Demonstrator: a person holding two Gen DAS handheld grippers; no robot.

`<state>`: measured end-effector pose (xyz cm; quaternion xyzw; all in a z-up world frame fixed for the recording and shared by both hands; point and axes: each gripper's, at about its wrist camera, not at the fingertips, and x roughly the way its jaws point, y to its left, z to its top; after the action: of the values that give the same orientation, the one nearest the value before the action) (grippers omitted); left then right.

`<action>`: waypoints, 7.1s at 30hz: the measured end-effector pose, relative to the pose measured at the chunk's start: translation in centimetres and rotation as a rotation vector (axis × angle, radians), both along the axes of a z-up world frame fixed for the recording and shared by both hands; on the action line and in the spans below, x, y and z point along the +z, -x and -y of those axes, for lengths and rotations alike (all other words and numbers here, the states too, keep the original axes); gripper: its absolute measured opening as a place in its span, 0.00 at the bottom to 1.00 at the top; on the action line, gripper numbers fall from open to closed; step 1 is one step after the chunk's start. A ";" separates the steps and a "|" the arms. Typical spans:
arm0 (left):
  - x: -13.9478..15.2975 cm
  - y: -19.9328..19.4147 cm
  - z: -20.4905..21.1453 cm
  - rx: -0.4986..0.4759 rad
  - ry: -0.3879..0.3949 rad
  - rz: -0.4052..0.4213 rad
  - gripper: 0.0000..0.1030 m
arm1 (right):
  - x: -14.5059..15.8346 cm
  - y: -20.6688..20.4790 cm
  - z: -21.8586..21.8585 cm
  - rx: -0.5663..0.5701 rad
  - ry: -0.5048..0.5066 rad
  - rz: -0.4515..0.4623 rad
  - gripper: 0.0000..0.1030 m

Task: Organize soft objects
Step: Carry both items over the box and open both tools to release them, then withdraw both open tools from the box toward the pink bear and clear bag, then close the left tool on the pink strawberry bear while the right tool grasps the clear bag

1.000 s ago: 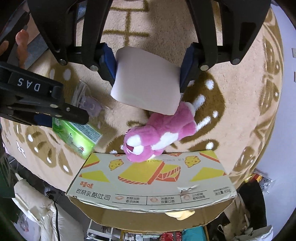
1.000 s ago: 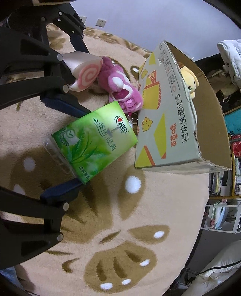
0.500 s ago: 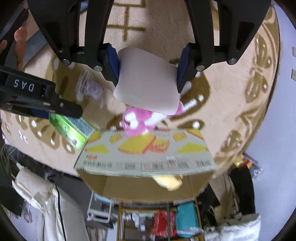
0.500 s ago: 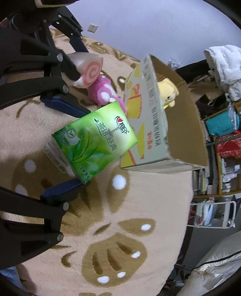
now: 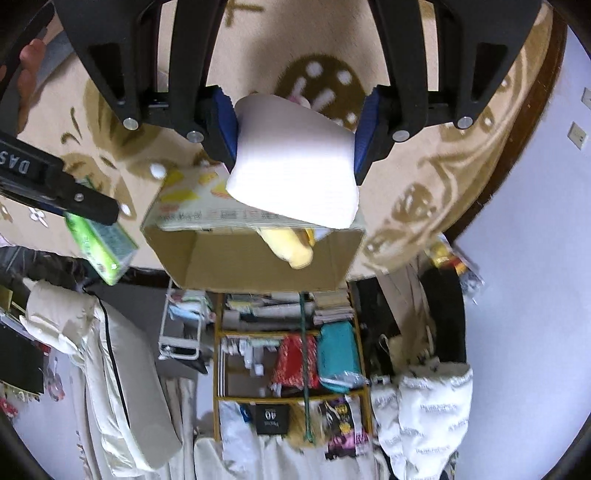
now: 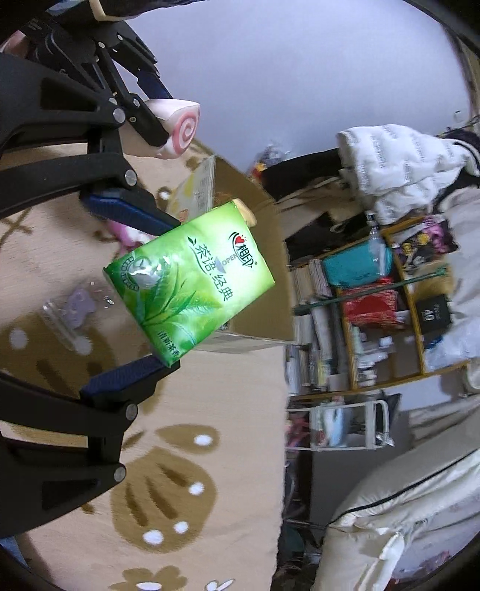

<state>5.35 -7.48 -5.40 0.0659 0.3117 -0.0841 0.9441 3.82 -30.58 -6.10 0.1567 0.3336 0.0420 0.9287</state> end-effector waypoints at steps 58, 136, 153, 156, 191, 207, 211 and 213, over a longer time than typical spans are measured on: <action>-1.7 -12.8 -0.6 0.018 0.030 -0.004 0.62 | -2.0 -10.5 -3.7 0.019 0.088 0.089 0.69; 3.3 0.9 -4.2 0.022 -0.014 -0.026 0.97 | 1.2 4.1 -3.3 -0.064 0.149 0.023 1.00; -0.7 -4.4 -3.4 0.005 0.044 -0.212 0.97 | -1.9 0.4 -2.7 -0.110 0.178 -0.103 1.00; -1.5 -5.1 -3.0 -0.006 0.054 -0.246 0.97 | -2.5 -0.3 -2.6 -0.132 0.193 -0.131 1.00; -11.0 -8.1 2.3 -0.152 -0.167 -0.538 0.97 | -10.8 -3.4 -3.8 0.031 0.052 -0.540 0.87; -12.7 -9.4 3.5 -0.167 -0.241 -0.544 0.97 | -13.1 -3.6 -6.6 0.104 0.078 -0.597 0.83; -13.0 -10.2 3.8 -0.154 -0.254 -0.549 0.97 | -13.5 -3.3 -6.3 0.091 0.064 -0.606 0.76; -13.3 -10.8 4.0 -0.153 -0.262 -0.552 0.97 | -13.7 -3.3 -5.7 0.085 0.055 -0.608 0.74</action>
<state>16.13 -11.51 -18.68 0.1849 0.5584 -0.1286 0.7984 7.17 -24.88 -19.79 0.1228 0.6033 0.0231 0.7877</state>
